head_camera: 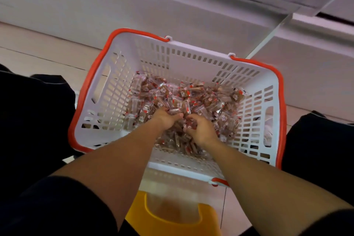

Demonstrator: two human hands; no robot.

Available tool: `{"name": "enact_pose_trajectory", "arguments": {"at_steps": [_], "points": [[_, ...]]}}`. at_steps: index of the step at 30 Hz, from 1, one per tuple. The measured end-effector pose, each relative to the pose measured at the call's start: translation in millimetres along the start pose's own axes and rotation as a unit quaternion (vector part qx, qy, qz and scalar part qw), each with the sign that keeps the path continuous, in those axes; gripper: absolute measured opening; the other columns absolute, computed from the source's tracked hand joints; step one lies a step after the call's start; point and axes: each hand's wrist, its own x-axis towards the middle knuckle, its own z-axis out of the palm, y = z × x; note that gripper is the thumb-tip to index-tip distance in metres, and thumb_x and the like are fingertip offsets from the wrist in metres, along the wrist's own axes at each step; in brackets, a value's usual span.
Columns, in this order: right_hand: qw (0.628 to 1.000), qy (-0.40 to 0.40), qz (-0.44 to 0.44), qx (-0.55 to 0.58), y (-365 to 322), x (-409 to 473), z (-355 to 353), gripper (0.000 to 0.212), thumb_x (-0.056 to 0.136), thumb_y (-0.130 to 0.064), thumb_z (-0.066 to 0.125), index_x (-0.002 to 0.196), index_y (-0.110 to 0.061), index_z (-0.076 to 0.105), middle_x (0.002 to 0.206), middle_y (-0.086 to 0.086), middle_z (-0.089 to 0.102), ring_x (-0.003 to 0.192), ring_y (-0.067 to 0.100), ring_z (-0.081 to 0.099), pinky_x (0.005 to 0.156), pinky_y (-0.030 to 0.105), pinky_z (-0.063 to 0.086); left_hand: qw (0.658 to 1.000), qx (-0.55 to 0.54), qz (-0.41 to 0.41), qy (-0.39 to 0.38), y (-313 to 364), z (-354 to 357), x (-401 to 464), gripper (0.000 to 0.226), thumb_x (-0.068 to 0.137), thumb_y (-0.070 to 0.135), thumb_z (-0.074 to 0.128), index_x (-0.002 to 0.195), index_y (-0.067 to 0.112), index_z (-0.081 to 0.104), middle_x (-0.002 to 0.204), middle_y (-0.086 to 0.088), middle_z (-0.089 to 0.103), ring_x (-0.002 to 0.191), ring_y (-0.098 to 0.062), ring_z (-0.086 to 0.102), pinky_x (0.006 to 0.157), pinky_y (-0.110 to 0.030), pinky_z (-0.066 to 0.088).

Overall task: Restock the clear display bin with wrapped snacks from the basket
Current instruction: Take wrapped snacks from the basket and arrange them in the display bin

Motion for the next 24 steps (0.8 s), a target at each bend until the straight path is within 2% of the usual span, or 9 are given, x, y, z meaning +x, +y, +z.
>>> {"name": "enact_pose_trajectory", "arguments": {"at_steps": [4,6,8,11,14,16,19,22,24], "points": [[0.988,-0.009,0.056,0.140,-6.3,-5.5,2.8,0.033,0.081,-0.012,0.081,0.112,-0.007,0.067,0.095,0.007,0.065,0.078,0.028,0.069,0.067,0.040,0.062,0.997,0.013,0.020,0.068,-8.0,6.8,0.1,0.050,0.077,0.041,0.080,0.109,0.020,0.048,0.092,0.004,0.055,0.080,-0.013,0.054,0.076,-0.028,0.041],[0.981,-0.026,0.090,0.169,-10.8,-4.5,2.5,0.029,0.081,-0.014,0.081,0.105,-0.009,0.066,0.098,0.010,0.066,0.064,0.023,0.066,0.055,0.037,0.061,0.995,0.034,0.030,0.083,-9.9,6.2,-0.4,0.050,0.075,0.040,0.081,0.106,0.019,0.049,0.098,0.000,0.059,0.075,-0.009,0.053,0.072,-0.028,0.043],[0.981,-0.034,0.104,0.162,-12.1,-2.7,2.5,0.028,0.080,-0.021,0.083,0.101,-0.011,0.067,0.095,0.008,0.069,0.061,0.017,0.063,0.053,0.031,0.058,0.994,0.064,0.047,0.079,-9.0,1.5,-3.3,0.052,0.073,0.042,0.082,0.112,0.017,0.056,0.106,-0.004,0.064,0.085,-0.017,0.060,0.077,-0.031,0.049],[0.966,-0.012,0.151,0.211,-9.8,-3.8,-1.2,0.052,0.080,-0.027,0.083,0.123,-0.005,0.063,0.102,0.010,0.071,0.063,0.016,0.062,0.059,0.030,0.056,0.986,0.127,0.069,0.086,-7.0,-8.7,-12.6,0.069,0.066,0.054,0.082,0.119,0.013,0.064,0.107,0.000,0.069,0.096,-0.021,0.064,0.083,-0.029,0.051],[0.923,-0.016,0.199,0.329,-11.6,-10.8,-12.2,0.059,0.082,-0.013,0.080,0.132,0.003,0.053,0.097,0.011,0.068,0.069,0.017,0.066,0.062,0.030,0.061,0.983,0.141,0.066,0.101,-4.0,-19.1,-27.3,0.056,0.061,0.062,0.081,0.096,0.019,0.069,0.078,0.012,0.063,0.067,-0.009,0.060,0.059,-0.022,0.047],[0.880,-0.049,0.220,0.419,-13.3,-15.3,-21.6,0.061,0.082,0.002,0.075,0.137,0.003,0.047,0.097,0.011,0.063,0.084,0.022,0.068,0.063,0.030,0.062,0.989,0.099,0.051,0.093,-2.8,-25.5,-35.6,0.048,0.063,0.062,0.080,0.070,0.018,0.061,0.069,-0.002,0.068,0.064,-0.022,0.069,0.061,-0.032,0.055],[0.857,-0.098,0.224,0.454,-17.7,-24.6,-34.2,0.053,0.084,0.002,0.072,0.132,-0.005,0.052,0.112,0.016,0.065,0.098,0.029,0.069,0.073,0.038,0.062,0.991,0.051,0.030,0.119,3.7,-37.7,-50.1,0.054,0.070,0.064,0.074,0.058,0.014,0.059,0.058,-0.007,0.066,0.056,-0.026,0.067,0.064,-0.034,0.055],[0.879,-0.110,0.169,0.431,-33.1,-34.0,-52.4,0.041,0.083,-0.006,0.076,0.122,-0.009,0.062,0.118,0.010,0.067,0.104,0.025,0.067,0.077,0.035,0.060,0.989,-0.075,-0.005,0.124,24.1,-50.5,-62.8,0.051,0.074,0.057,0.075,0.073,0.007,0.069,0.058,-0.010,0.069,0.044,-0.018,0.059,0.046,-0.027,0.048],[0.889,-0.103,0.110,0.433,-54.5,-40.4,-76.4,0.035,0.083,-0.002,0.075,0.115,-0.008,0.064,0.110,0.009,0.071,0.095,0.022,0.071,0.073,0.032,0.060,0.980,-0.171,-0.006,0.097,47.5,-60.5,-69.5,0.048,0.079,0.051,0.074,0.088,0.004,0.069,0.062,-0.009,0.069,0.043,-0.017,0.056,0.042,-0.025,0.043]]}}
